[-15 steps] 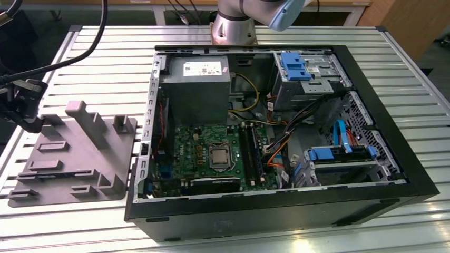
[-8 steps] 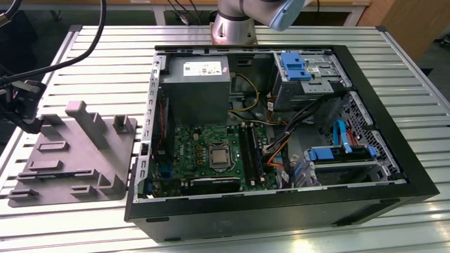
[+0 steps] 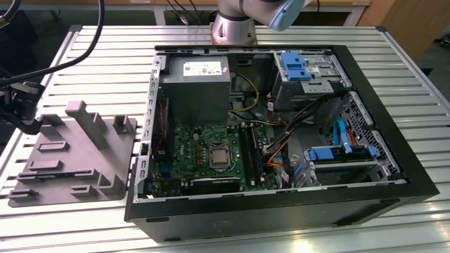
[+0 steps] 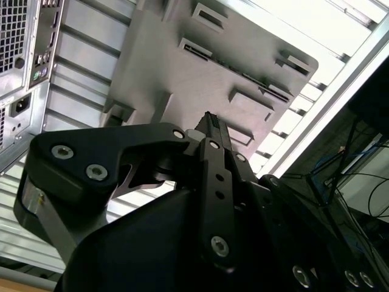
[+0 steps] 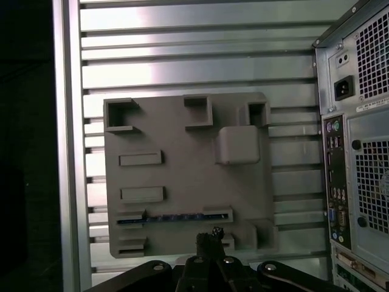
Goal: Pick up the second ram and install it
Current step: 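Reach for the second ram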
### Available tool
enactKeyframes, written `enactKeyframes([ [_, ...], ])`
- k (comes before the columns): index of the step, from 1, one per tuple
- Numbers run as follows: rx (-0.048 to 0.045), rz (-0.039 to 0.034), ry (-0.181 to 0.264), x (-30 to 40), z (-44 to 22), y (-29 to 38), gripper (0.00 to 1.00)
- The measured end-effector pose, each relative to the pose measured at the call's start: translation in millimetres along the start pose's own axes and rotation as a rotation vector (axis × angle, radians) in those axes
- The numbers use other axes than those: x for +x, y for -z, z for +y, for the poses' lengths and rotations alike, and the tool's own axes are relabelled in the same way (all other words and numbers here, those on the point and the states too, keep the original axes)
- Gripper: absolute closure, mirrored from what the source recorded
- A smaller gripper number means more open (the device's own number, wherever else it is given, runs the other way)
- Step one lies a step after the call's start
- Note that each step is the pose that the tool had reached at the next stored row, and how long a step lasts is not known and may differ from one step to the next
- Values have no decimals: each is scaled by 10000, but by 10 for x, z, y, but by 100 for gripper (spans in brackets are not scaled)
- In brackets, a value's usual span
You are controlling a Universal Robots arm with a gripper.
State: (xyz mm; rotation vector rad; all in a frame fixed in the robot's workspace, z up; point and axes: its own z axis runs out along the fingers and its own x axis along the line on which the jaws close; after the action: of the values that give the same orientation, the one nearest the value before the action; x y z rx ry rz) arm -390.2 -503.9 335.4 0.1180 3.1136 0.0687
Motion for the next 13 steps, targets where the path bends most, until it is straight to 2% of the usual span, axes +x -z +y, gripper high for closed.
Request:
enactKeyframes([
  [13, -1, 0, -1, 59, -10, -55, 89],
])
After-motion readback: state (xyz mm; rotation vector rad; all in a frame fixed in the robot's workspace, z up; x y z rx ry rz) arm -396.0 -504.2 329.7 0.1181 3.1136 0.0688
